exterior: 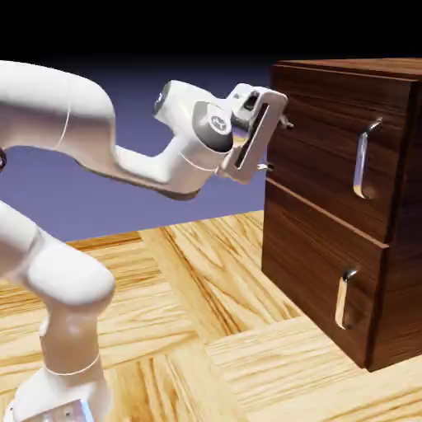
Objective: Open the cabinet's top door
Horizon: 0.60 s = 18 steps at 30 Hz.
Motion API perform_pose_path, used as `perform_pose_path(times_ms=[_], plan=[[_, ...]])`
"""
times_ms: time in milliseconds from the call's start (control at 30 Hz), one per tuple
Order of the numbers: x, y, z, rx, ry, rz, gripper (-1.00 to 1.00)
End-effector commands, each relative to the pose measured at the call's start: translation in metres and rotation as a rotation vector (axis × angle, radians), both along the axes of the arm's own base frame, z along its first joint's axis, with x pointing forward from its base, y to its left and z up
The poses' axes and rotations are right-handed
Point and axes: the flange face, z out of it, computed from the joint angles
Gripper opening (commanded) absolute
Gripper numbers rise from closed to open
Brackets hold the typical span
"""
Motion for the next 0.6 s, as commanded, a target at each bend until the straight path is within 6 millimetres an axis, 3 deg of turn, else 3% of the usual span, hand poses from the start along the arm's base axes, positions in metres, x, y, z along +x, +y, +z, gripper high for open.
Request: perform_pose_path(times_ms=[0,267,567], plan=[[0.000,-0.002,0.001,-0.042,-0.014,0.016,0.00],[0.007,-0.025,0.002,-0.384,-0.126,0.121,0.00],[0.024,-0.057,-0.011,-0.774,-0.236,0.202,0.00]])
